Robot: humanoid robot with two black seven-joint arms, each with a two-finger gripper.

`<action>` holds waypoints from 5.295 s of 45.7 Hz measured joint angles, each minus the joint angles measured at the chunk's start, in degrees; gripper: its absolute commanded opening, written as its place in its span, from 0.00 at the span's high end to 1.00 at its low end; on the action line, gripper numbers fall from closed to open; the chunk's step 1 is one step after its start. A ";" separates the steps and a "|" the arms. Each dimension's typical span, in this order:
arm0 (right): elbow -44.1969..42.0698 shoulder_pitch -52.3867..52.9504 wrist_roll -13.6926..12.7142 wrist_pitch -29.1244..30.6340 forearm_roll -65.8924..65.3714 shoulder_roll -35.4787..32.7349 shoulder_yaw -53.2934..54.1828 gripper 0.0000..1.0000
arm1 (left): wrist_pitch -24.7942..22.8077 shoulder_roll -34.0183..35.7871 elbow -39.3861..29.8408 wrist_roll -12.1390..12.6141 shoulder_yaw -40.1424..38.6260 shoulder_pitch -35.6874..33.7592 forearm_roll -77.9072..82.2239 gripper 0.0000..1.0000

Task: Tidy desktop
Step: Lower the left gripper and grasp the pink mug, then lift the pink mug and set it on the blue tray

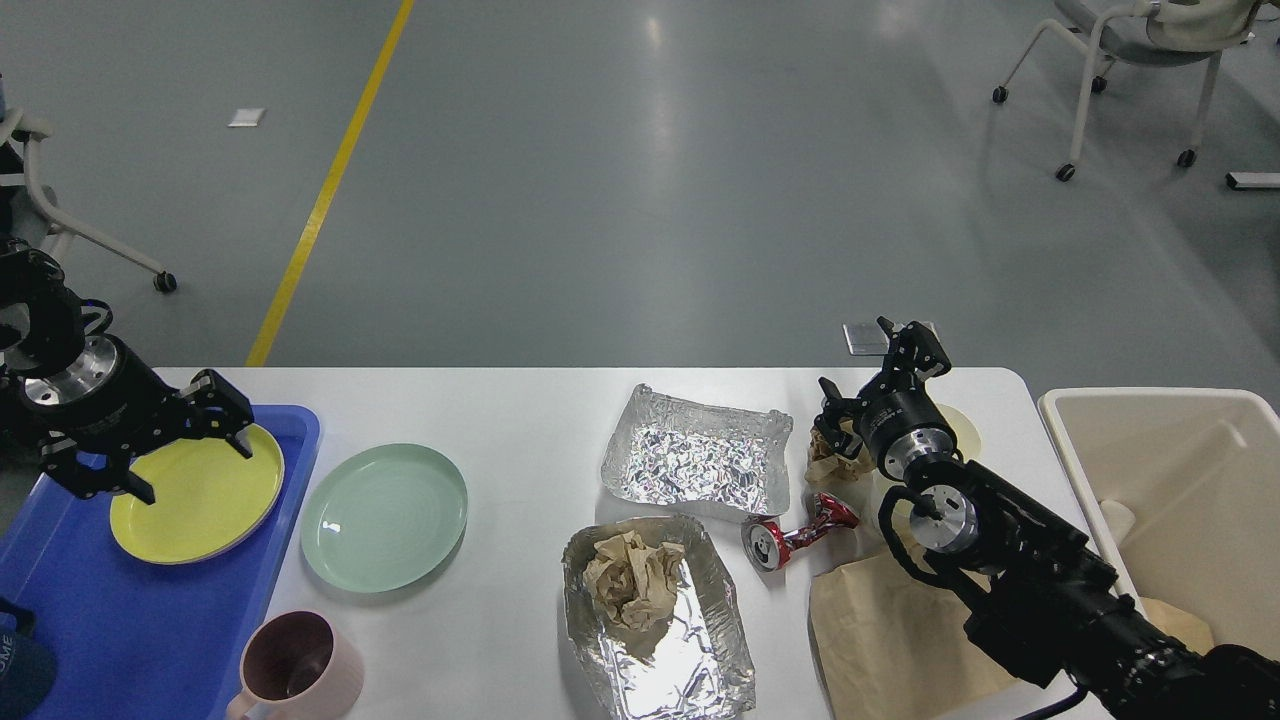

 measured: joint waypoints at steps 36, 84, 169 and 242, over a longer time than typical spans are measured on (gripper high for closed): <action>0.00 0.02 0.00 0.00 0.00 0.00 0.00 0.00 | -0.03 -1.02 -24.30 -8.56 5.62 -8.31 15.87 0.04; 0.00 0.02 -0.03 0.00 0.00 0.00 0.00 0.00 | -0.03 -7.36 -23.92 -8.56 10.30 -1.14 17.16 0.04; 0.00 0.00 -0.01 0.00 0.00 0.00 0.00 0.00 | -0.03 -12.83 -13.98 -6.75 1.08 6.13 16.95 1.00; 0.00 0.04 -0.02 0.00 0.00 0.00 0.00 0.00 | -0.03 14.83 -5.74 -6.77 -6.17 13.20 16.02 1.00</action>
